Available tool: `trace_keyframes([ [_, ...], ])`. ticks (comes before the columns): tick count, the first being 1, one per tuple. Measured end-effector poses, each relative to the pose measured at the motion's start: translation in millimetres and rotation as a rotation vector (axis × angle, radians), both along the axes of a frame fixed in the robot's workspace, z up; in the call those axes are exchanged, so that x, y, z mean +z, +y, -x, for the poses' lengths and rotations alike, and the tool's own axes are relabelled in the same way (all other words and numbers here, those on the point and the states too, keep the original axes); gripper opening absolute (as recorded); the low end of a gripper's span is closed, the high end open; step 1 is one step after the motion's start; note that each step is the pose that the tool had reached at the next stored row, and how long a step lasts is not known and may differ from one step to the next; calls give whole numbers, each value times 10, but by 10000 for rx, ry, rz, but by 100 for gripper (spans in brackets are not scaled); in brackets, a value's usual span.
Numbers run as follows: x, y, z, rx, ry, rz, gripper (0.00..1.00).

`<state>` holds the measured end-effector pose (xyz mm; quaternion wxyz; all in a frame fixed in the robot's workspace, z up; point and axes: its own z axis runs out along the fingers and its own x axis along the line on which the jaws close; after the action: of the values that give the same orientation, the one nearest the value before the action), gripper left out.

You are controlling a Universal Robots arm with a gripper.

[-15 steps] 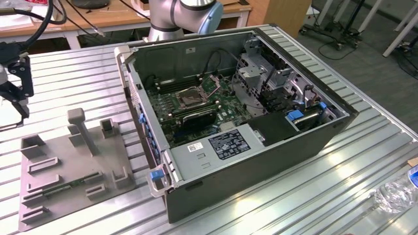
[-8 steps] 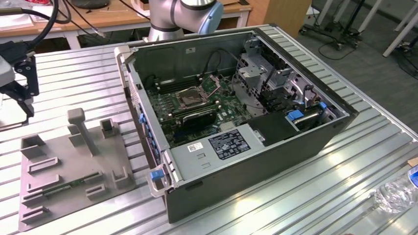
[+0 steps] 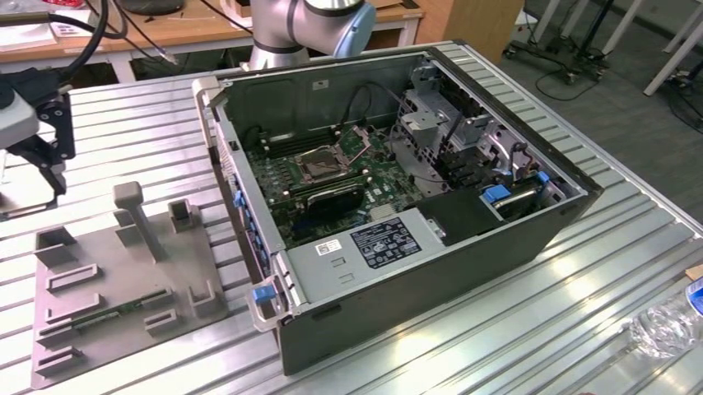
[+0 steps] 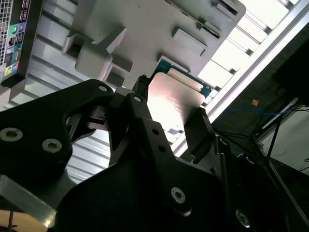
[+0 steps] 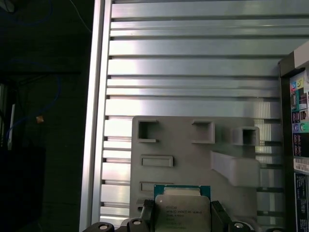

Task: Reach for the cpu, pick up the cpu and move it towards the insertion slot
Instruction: 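Pick up the cpu and move it towards the insertion slot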

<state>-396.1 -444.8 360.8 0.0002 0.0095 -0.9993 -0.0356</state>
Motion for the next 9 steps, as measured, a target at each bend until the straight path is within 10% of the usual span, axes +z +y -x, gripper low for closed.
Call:
trace_keyframes([
  [9, 0, 0, -65, 0, 0, 0, 54],
])
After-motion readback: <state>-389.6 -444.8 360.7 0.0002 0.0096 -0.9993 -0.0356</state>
